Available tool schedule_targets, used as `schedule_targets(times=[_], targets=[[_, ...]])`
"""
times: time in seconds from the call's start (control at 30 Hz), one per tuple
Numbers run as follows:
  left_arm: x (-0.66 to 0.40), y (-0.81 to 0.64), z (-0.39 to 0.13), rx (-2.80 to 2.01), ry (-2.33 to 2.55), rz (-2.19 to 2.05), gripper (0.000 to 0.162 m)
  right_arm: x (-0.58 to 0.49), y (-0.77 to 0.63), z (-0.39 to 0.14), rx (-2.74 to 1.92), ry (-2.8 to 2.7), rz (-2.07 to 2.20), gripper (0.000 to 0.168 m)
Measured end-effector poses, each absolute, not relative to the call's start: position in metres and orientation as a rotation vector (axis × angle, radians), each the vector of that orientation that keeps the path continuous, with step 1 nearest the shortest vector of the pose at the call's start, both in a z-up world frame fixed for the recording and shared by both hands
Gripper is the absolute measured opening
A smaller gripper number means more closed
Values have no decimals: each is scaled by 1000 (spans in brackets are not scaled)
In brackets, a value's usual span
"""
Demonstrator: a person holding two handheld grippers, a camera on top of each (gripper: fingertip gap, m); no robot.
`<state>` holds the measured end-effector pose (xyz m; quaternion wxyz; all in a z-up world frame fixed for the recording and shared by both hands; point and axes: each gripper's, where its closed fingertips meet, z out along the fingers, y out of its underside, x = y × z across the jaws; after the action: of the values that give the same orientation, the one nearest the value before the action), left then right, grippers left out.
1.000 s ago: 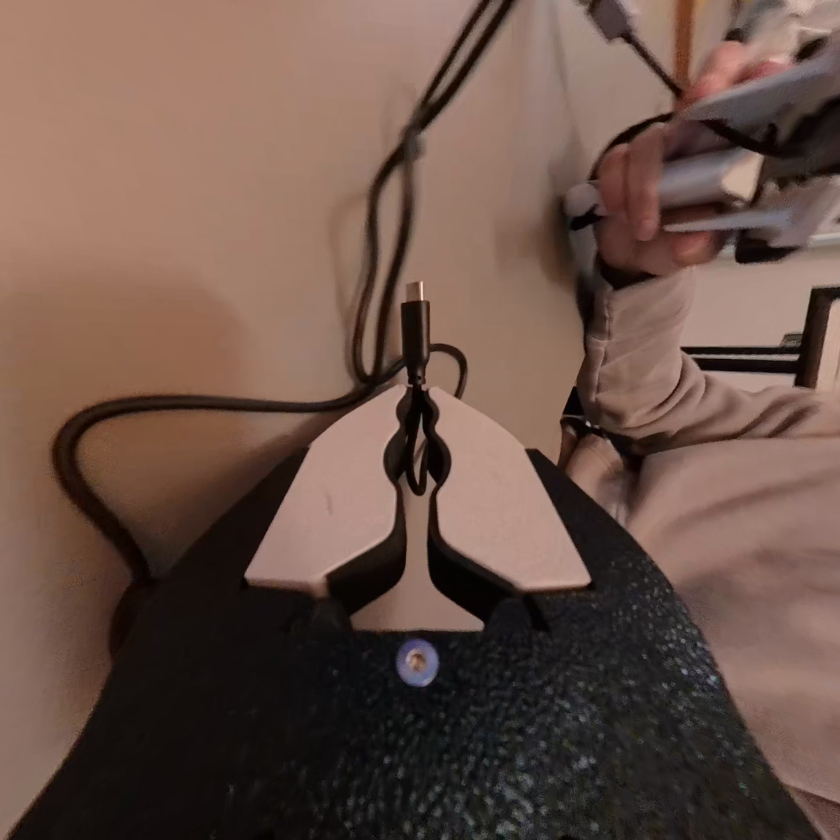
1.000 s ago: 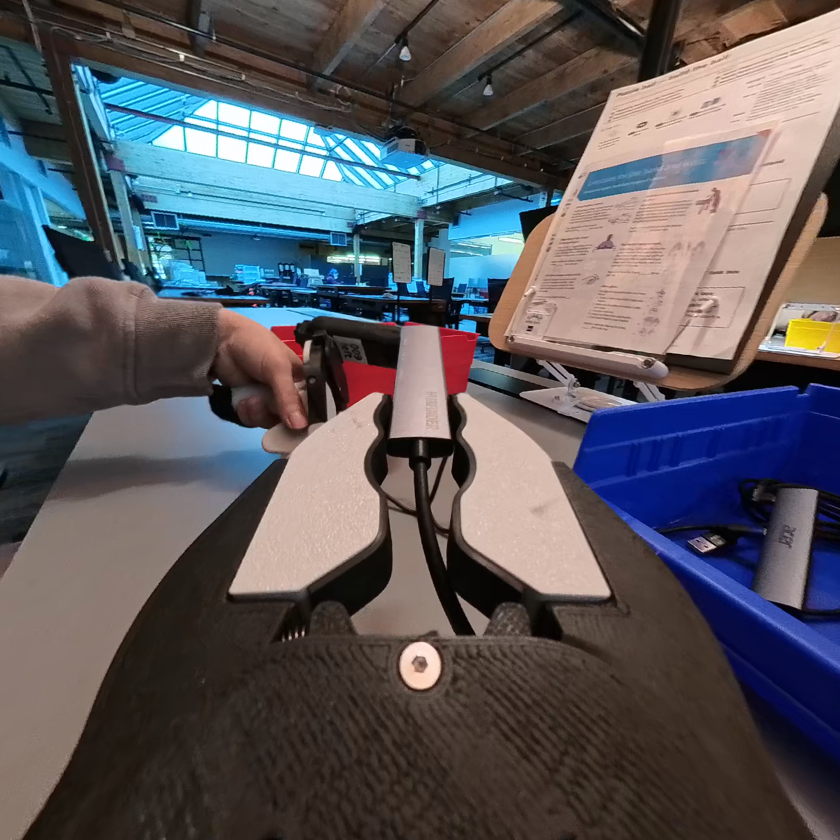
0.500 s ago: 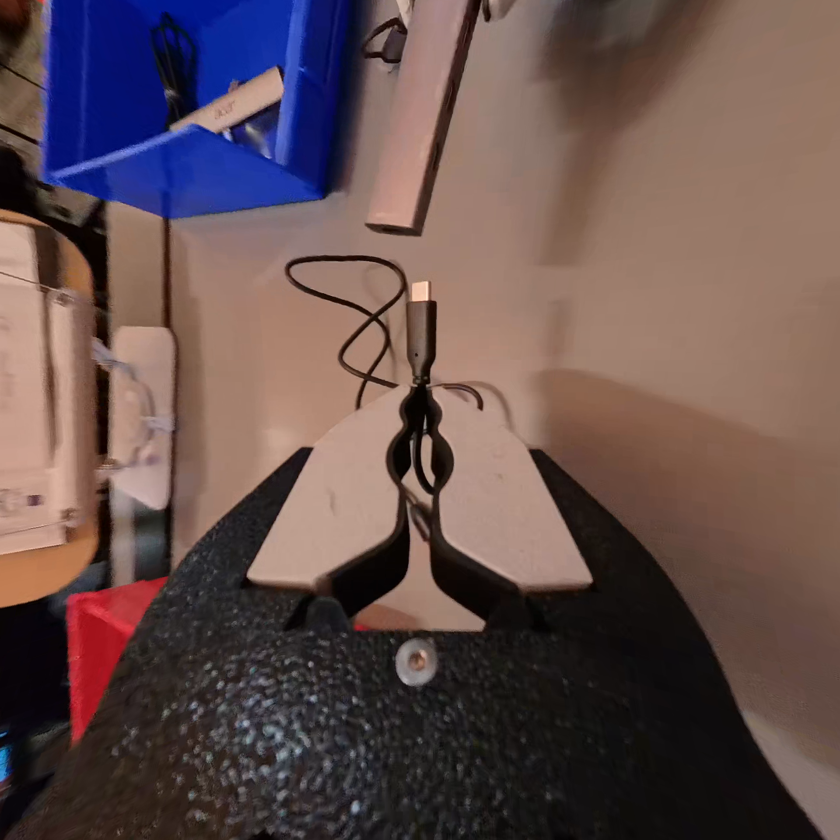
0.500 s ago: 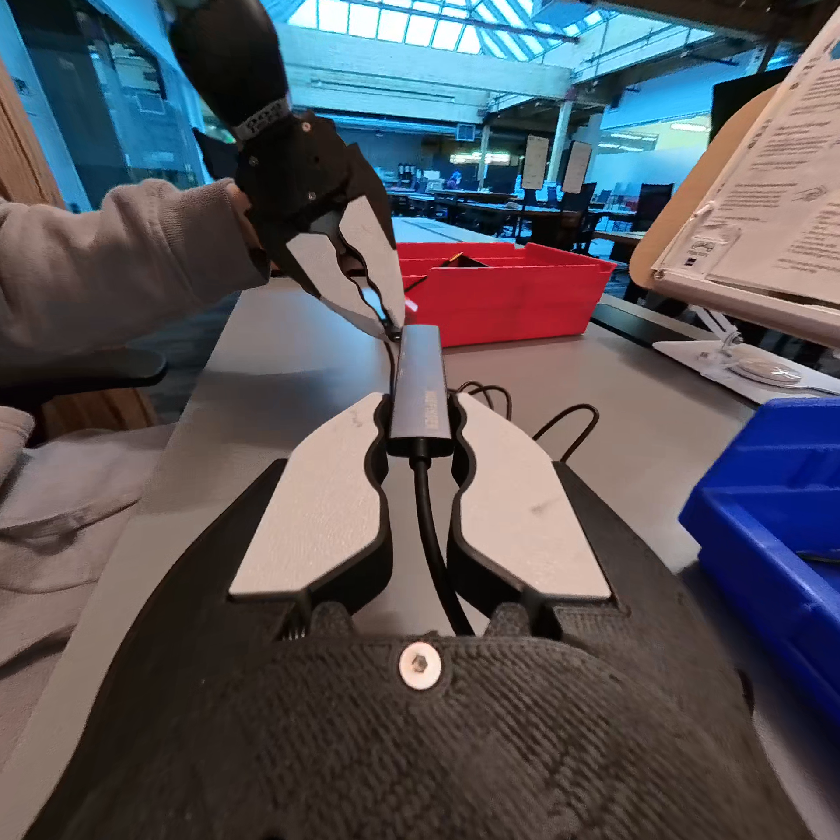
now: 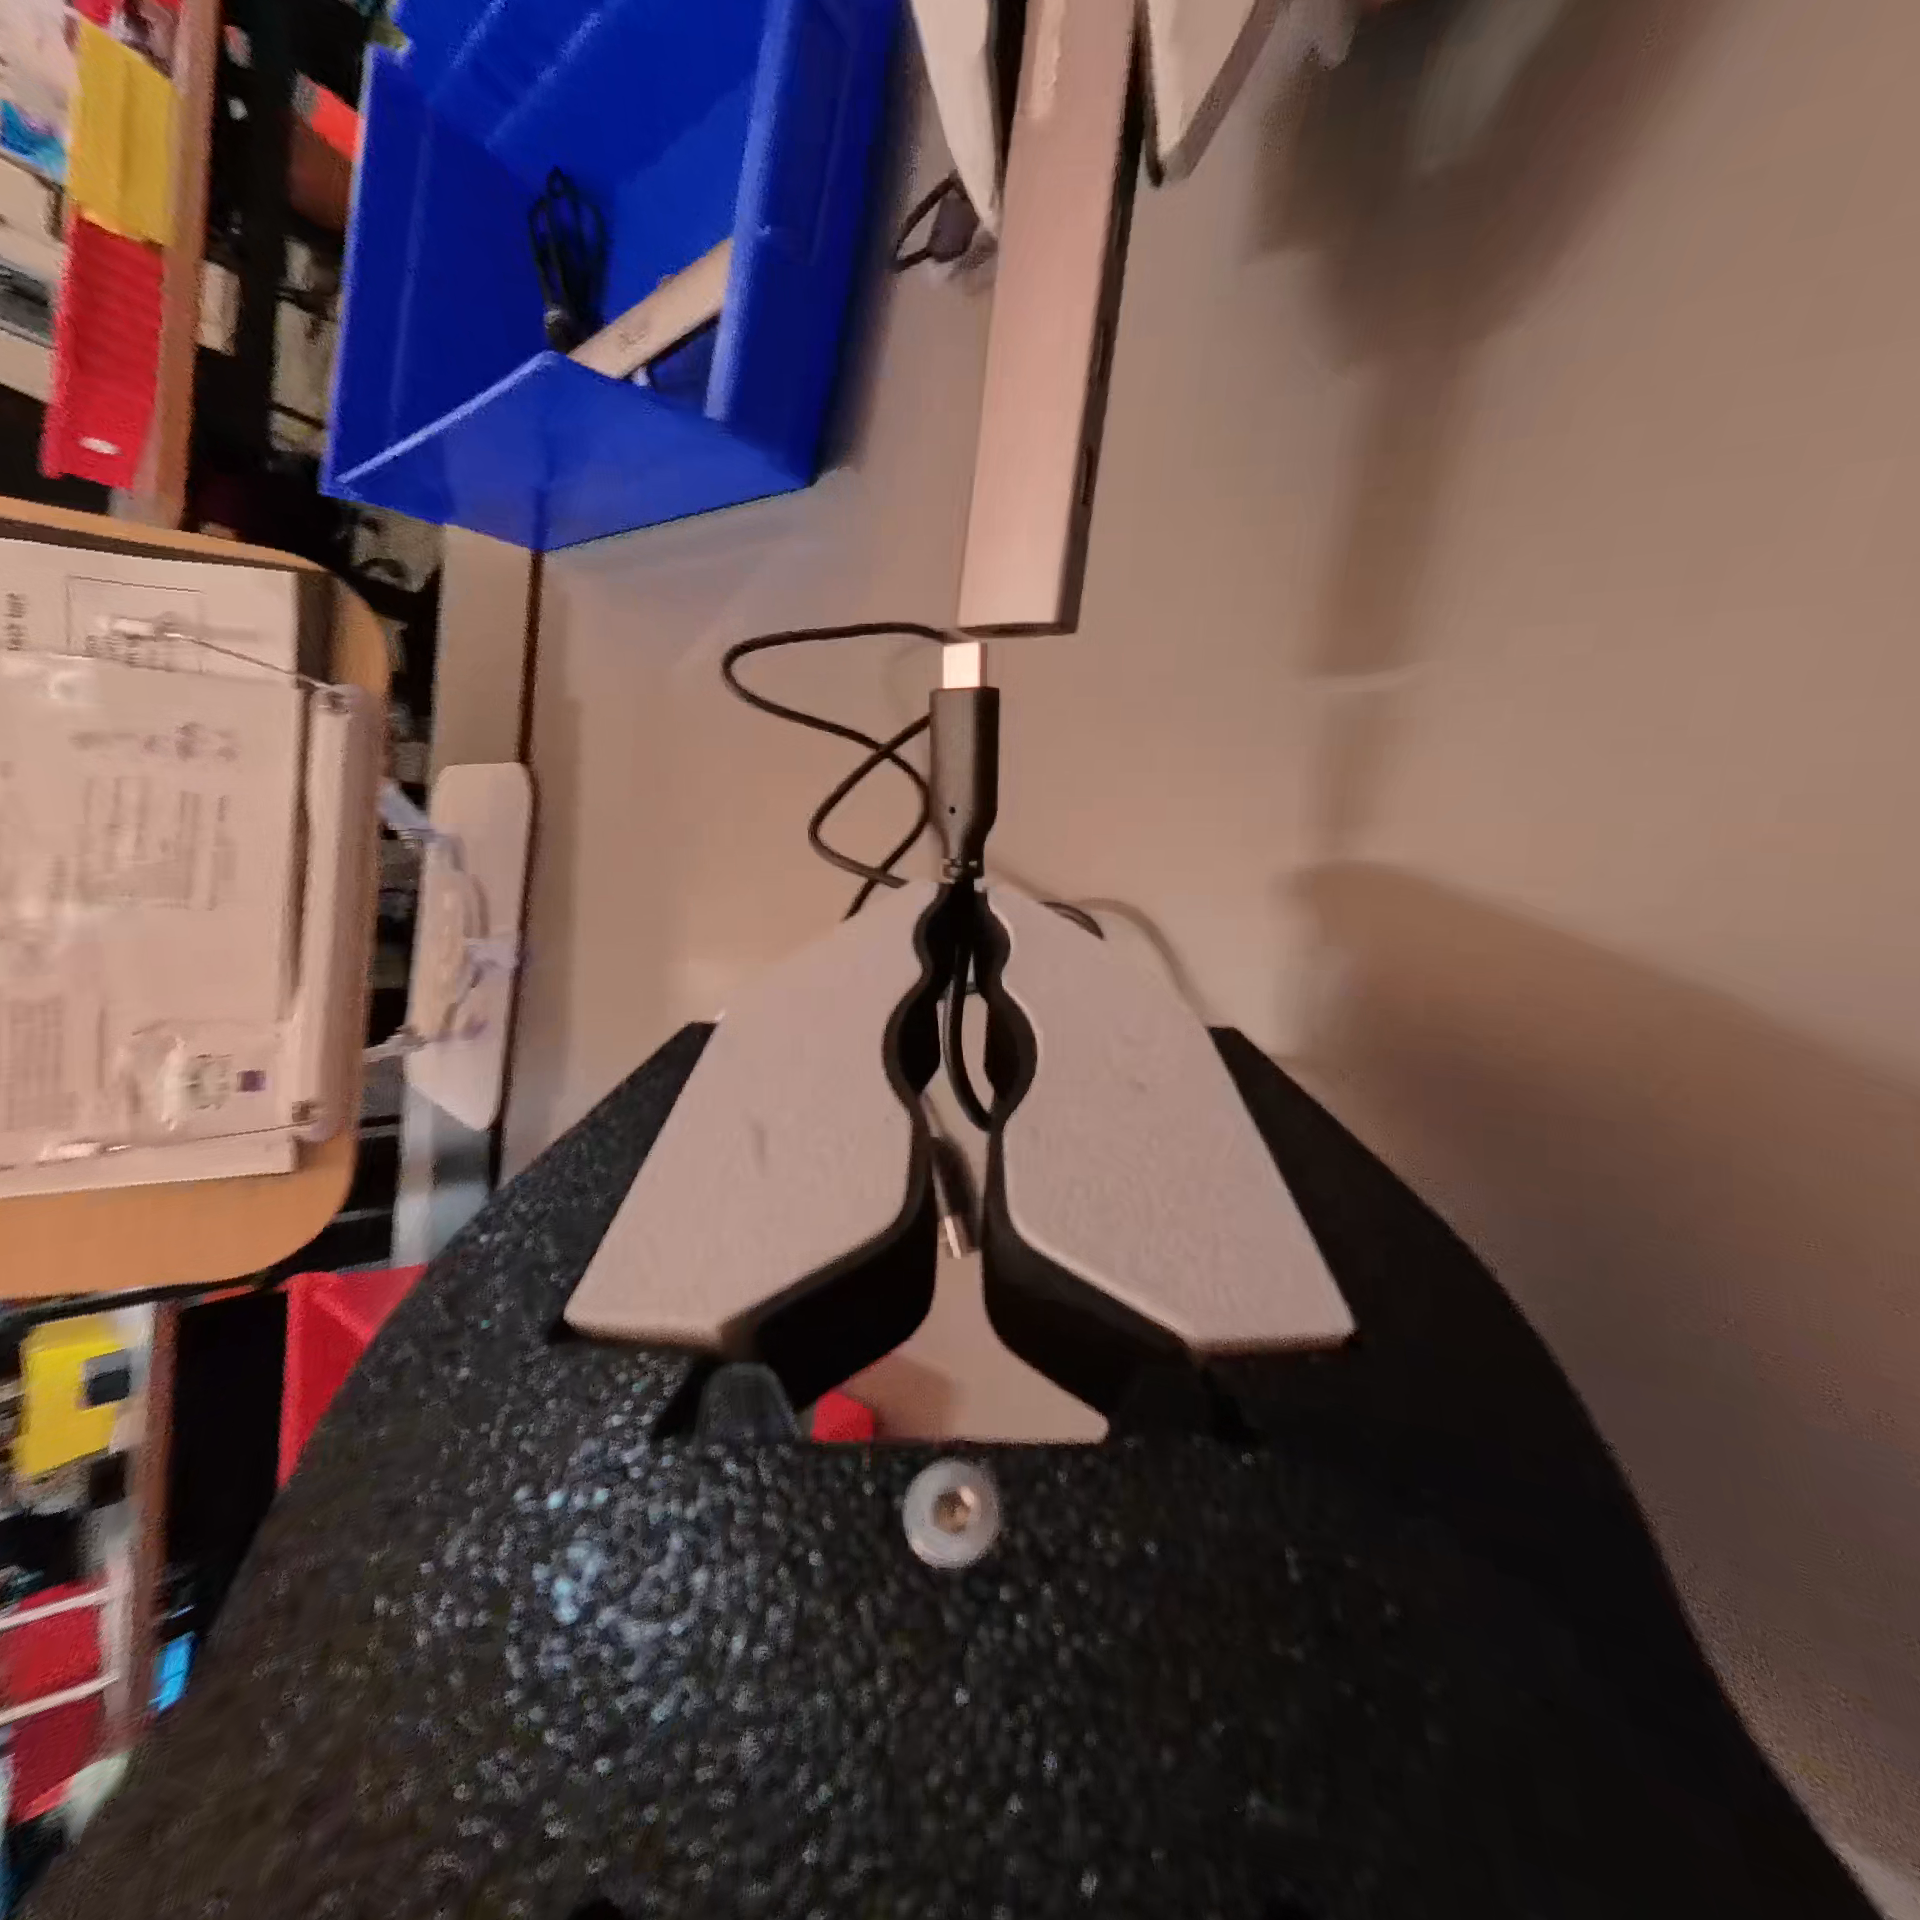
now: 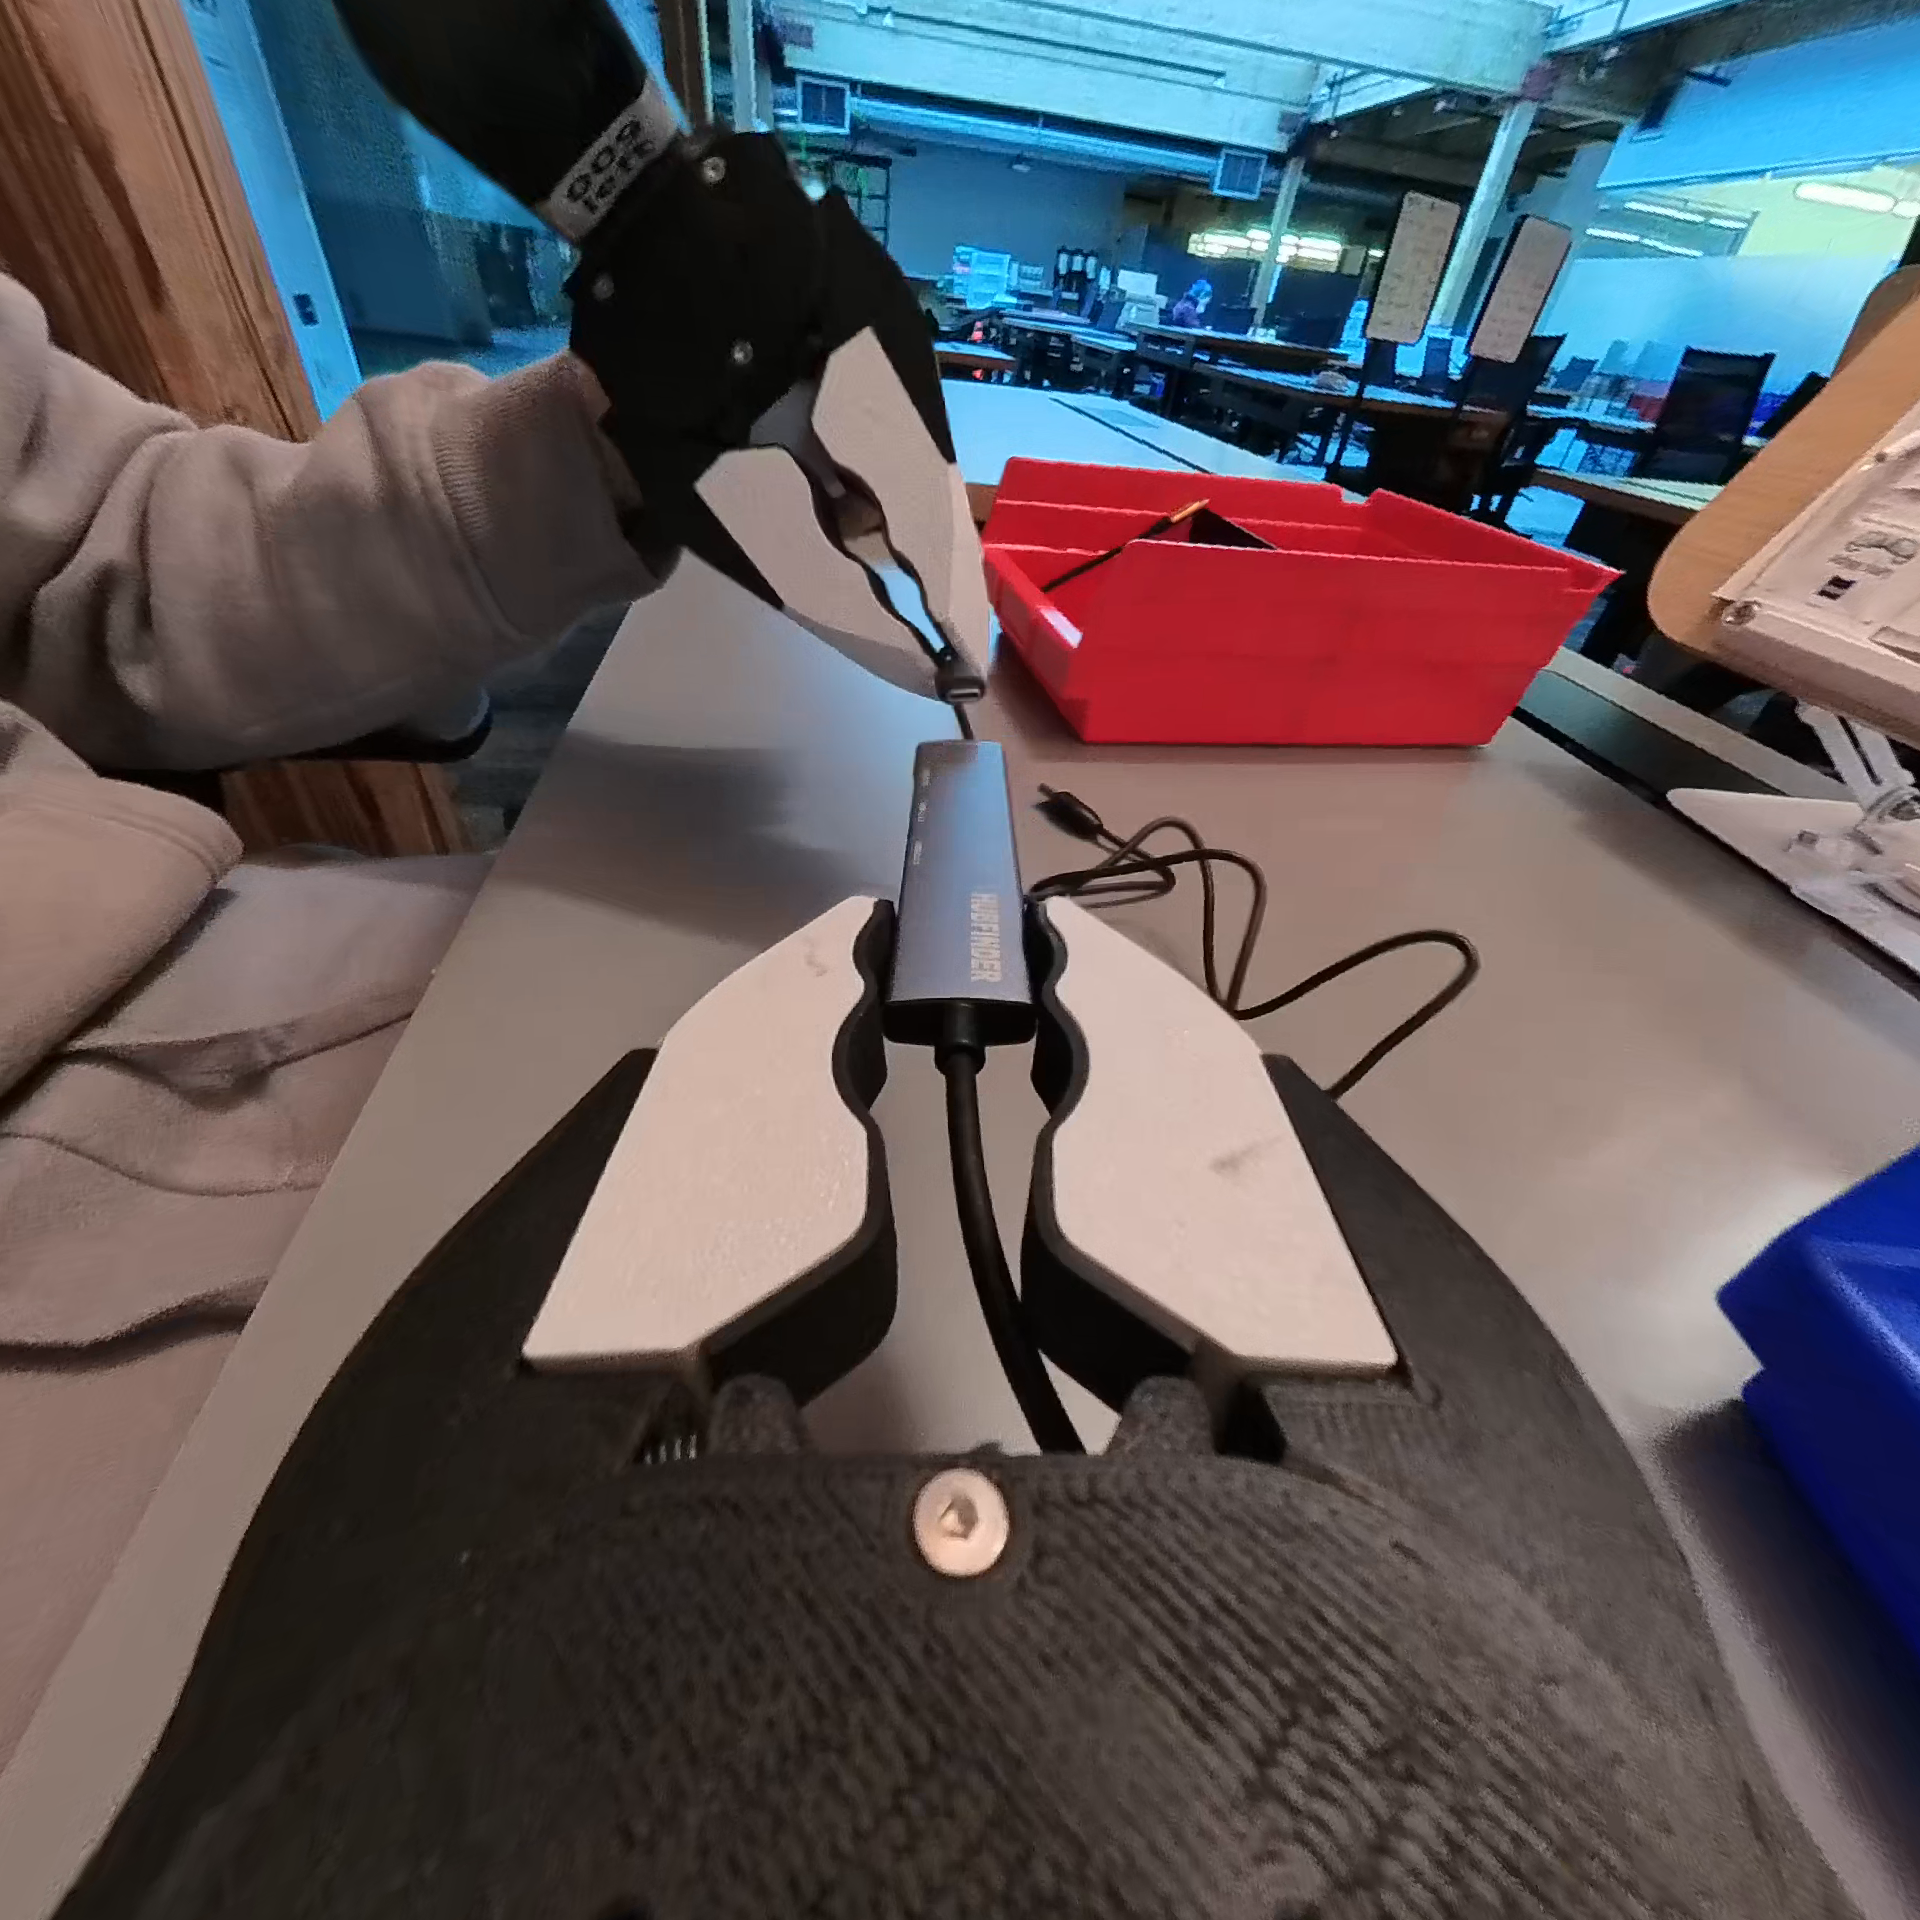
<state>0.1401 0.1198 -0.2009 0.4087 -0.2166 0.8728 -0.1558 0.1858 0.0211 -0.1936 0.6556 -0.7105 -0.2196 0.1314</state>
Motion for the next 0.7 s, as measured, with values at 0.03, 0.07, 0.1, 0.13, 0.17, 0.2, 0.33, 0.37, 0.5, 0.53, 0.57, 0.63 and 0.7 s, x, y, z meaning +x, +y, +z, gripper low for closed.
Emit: schedule_targets(times=[0.03, 0.07, 0.1, 0.13, 0.17, 0.2, 0.33, 0.37, 0.5, 0.53, 0.57, 0.63, 0.7], targets=[[138, 118, -201, -557, 2207, -426, 2, 185, 21, -194, -1611, -507, 300, 24], [137, 118, -200, -567, 2207, -433, 2, 184, 20, -194, -1608, -510, 303, 24], [136, 119, -200, -565, 2209, -428, 2, 183, 20, -193, -1602, -513, 309, 24], [134, 118, -201, -558, 2215, -423, 2, 184, 19, -192, -1597, -508, 314, 24], [134, 117, -200, -551, 2211, -420, 2, 184, 19, -191, -1589, -502, 321, 24], [135, 116, -201, -542, 2208, -423, 2, 184, 18, -190, -1580, -497, 332, 24], [137, 111, -203, -503, 2198, -426, 2, 183, 18, -188, -1566, -495, 334, 25], [138, 112, -203, -496, 2192, -403, 2, 182, 18, -189, -1571, -499, 330, 24], [138, 113, -203, -475, 2189, -346, 2, 180, 19, -191, -1585, -516, 329, 24], [138, 112, -204, -473, 2194, -344, 2, 180, 19, -191, -1582, -517, 331, 24], [138, 111, -204, -471, 2194, -344, 2, 180, 18, -190, -1577, -516, 331, 24], [137, 109, -203, -468, 2199, -348, 2, 180, 17, -189, -1563, -518, 330, 24], [136, 106, -201, -466, 2198, -357, 2, 180, 16, -187, -1548, -519, 333, 24]])
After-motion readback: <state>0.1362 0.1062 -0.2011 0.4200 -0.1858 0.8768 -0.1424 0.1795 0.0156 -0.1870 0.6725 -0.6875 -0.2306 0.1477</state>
